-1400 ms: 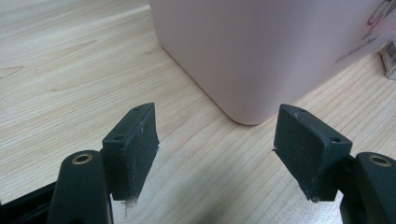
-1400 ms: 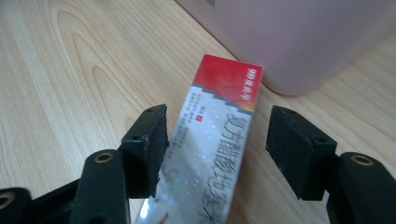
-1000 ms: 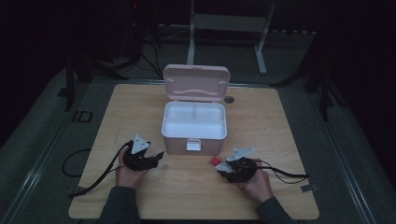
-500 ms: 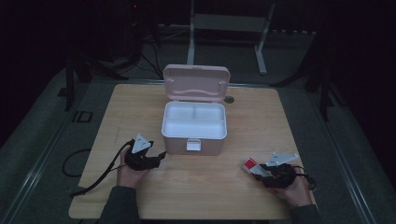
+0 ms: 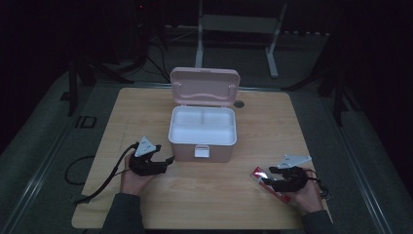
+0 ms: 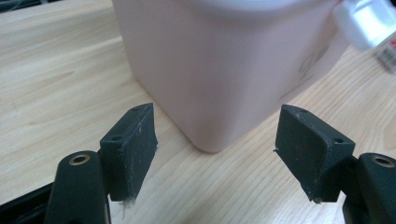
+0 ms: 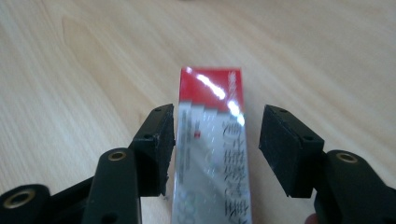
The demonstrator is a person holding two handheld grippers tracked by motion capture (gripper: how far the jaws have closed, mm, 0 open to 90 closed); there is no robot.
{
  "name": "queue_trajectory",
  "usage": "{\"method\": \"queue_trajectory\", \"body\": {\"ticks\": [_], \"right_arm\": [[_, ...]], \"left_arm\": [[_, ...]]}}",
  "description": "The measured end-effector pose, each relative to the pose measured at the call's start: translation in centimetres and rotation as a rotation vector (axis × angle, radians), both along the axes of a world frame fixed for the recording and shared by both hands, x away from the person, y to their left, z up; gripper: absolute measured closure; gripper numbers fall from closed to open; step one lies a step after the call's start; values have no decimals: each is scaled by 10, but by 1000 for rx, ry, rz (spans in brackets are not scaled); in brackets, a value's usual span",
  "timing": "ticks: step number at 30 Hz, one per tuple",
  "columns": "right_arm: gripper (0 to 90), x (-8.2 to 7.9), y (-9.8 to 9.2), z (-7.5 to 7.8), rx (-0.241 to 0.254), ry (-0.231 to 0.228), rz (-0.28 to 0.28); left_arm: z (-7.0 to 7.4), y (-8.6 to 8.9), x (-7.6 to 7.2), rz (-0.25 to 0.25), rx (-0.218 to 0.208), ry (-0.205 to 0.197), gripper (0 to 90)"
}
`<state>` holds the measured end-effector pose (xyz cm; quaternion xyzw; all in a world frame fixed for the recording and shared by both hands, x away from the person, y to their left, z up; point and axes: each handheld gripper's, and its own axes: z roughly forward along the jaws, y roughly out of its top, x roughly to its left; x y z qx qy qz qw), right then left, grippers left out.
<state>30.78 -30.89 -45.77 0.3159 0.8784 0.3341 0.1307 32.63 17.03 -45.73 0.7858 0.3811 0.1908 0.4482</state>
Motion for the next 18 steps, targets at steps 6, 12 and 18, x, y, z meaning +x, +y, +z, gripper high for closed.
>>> {"method": "queue_trajectory", "body": {"ticks": [6,12,18], "right_arm": [[457,12,19,22,27,-36,17],[455,28,40,40,54,-73,23],[440,51,63,69,136,-131,32]], "left_arm": [[23,6,6,-9,-46,-11,292],[41,6,16,-20,-58,-24,296],[54,7,33,-4,-124,-19,293]]}}
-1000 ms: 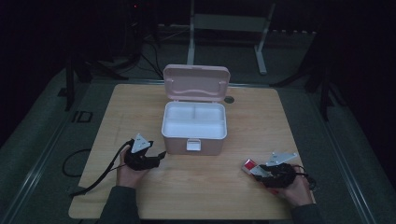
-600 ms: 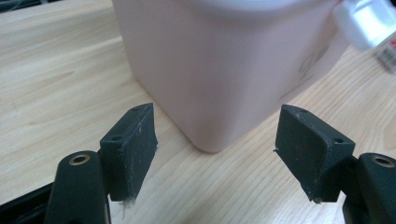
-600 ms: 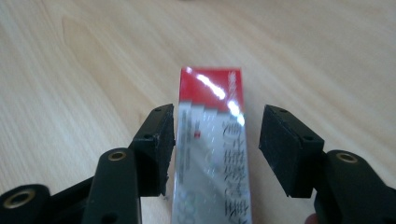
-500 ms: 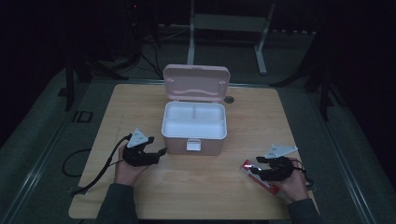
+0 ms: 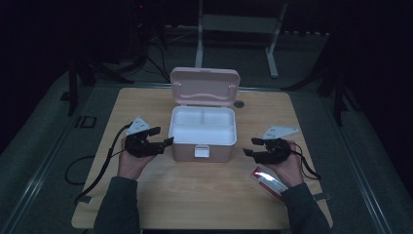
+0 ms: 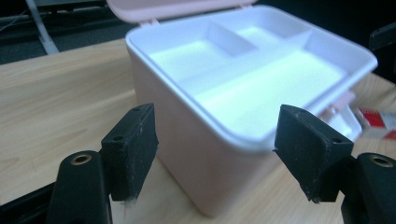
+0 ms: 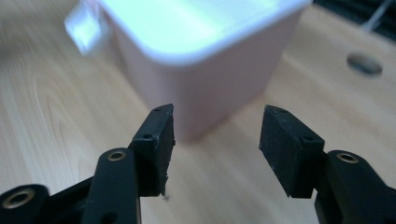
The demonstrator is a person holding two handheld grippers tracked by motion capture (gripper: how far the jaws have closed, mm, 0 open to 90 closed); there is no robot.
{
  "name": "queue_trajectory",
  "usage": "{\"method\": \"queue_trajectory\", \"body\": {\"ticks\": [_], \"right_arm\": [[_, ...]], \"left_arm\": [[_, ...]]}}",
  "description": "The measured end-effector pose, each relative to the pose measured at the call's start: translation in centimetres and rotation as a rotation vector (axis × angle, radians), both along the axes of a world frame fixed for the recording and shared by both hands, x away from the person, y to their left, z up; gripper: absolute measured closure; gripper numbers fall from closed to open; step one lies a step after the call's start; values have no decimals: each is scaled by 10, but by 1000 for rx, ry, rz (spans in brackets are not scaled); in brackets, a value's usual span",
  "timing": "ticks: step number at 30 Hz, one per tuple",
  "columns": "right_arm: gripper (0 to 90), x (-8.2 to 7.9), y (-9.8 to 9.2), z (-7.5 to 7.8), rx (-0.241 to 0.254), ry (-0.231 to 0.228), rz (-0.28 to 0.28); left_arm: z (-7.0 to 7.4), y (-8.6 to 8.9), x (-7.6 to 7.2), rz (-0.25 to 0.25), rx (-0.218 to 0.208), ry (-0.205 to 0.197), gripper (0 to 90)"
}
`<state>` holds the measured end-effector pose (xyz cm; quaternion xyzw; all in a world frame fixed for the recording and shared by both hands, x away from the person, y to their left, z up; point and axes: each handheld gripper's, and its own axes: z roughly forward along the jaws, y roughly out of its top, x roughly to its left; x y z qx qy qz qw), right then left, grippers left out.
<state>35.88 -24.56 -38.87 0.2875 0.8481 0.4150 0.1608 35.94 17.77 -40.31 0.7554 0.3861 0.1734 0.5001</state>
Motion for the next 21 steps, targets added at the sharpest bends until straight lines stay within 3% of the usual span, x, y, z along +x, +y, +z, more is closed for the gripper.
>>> {"method": "queue_trajectory", "body": {"ticks": [2,6,10,14,16,21], "right_arm": [[435,6,5,7,20,-22,-6],[418,21,16,15,77,-19,-13],[408,33,28,11,79,0,-20],[408,41,39,2,39,22,-8],[425,43,41,-1,29,30,-4],[461,43,37,0,25,32,-10]], "left_arm": [[1,-2,6,1,-5,8,292],[-1,-9,17,-3,13,27,292],[-6,-17,26,-10,44,50,297],[-10,-24,29,-21,54,60,337],[-10,-28,29,-1,81,53,334],[-11,-34,29,-5,82,69,343]]}}
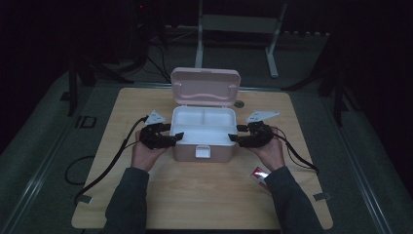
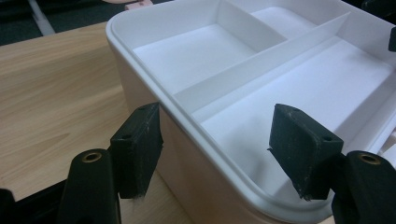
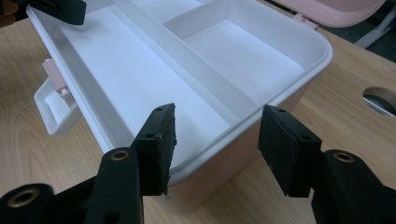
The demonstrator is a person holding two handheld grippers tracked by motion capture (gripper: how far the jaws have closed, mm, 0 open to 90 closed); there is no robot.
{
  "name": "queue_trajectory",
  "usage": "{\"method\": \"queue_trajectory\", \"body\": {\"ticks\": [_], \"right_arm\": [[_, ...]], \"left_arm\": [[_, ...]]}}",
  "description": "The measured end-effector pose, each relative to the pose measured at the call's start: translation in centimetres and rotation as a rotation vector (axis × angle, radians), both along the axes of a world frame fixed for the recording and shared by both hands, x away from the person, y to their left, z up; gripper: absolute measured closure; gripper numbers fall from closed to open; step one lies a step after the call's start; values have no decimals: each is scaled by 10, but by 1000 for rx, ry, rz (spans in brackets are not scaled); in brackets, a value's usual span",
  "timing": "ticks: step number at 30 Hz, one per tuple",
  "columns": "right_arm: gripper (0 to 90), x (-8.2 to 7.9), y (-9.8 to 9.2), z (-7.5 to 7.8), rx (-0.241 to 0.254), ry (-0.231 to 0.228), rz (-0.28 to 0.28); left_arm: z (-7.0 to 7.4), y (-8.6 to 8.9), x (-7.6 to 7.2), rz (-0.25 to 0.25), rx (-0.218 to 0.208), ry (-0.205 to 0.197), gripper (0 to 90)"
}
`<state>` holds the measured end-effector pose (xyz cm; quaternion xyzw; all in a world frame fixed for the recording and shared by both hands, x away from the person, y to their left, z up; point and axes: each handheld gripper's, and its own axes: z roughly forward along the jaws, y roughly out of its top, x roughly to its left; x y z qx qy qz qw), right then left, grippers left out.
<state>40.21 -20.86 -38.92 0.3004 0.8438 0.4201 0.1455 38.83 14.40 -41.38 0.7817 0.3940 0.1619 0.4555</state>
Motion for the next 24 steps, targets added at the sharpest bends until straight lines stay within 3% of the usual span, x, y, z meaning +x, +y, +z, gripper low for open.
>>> {"method": "queue_trajectory", "body": {"ticks": [6,15,24], "right_arm": [[467,-5,-16,-1,8,10,4],[462,-17,-33,2,-27,6,2],[461,-22,-42,1,-18,11,4]], "left_arm": [[2,-13,-10,-19,4,9,355],[3,-31,-17,-44,18,6,355],[2,-37,-24,-42,10,7,357]]}}
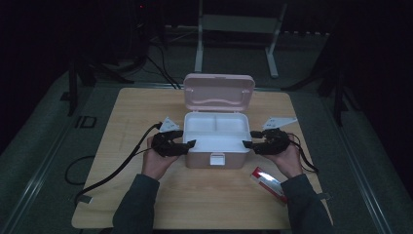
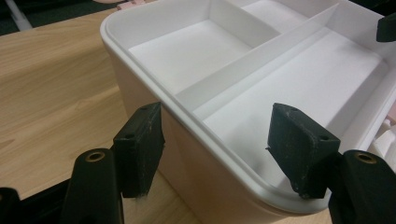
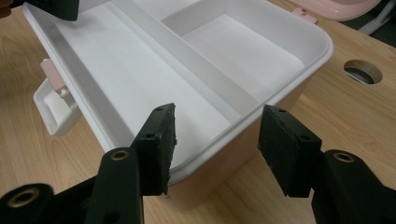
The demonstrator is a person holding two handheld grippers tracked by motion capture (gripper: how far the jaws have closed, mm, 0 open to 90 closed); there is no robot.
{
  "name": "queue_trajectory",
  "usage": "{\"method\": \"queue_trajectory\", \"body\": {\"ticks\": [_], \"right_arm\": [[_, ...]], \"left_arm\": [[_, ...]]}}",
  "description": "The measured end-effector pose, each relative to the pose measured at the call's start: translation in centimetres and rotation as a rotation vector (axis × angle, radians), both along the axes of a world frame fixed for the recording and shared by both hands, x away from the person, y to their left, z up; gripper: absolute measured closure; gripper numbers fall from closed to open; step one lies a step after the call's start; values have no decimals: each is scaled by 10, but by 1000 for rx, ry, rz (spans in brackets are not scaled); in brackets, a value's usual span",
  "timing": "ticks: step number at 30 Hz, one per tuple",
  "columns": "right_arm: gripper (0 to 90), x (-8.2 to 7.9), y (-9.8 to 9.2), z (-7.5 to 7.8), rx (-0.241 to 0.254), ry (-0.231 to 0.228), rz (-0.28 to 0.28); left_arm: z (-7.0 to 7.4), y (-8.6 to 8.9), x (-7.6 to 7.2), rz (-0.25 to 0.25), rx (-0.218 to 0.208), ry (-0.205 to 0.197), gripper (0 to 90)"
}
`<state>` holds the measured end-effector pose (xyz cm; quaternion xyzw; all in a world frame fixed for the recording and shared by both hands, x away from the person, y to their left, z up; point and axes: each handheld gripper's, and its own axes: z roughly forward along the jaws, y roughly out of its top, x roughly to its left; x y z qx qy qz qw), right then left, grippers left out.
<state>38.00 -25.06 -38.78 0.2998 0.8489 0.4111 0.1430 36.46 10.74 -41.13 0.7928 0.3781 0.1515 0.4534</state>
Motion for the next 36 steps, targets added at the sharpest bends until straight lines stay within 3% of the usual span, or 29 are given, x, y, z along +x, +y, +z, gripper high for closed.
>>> {"method": "queue_trajectory", "body": {"ticks": [11,13,15,24,33,36], "right_arm": [[440,-1,-1,0,-5,1,12],[433,0,0,1,-10,-4,11],[430,1,0,3,-14,-20,7],[442,8,1,18,0,-80,26],[454,20,7,31,-2,-117,90],[485,26,15,40,-37,-137,135]], "left_arm": [[1,1,-1,-8,4,-8,366],[3,2,-4,19,22,-49,363],[5,4,-6,22,15,-50,343],[15,12,-19,57,82,-106,338],[17,22,-35,57,59,-131,338],[17,26,-39,61,62,-132,338]]}}
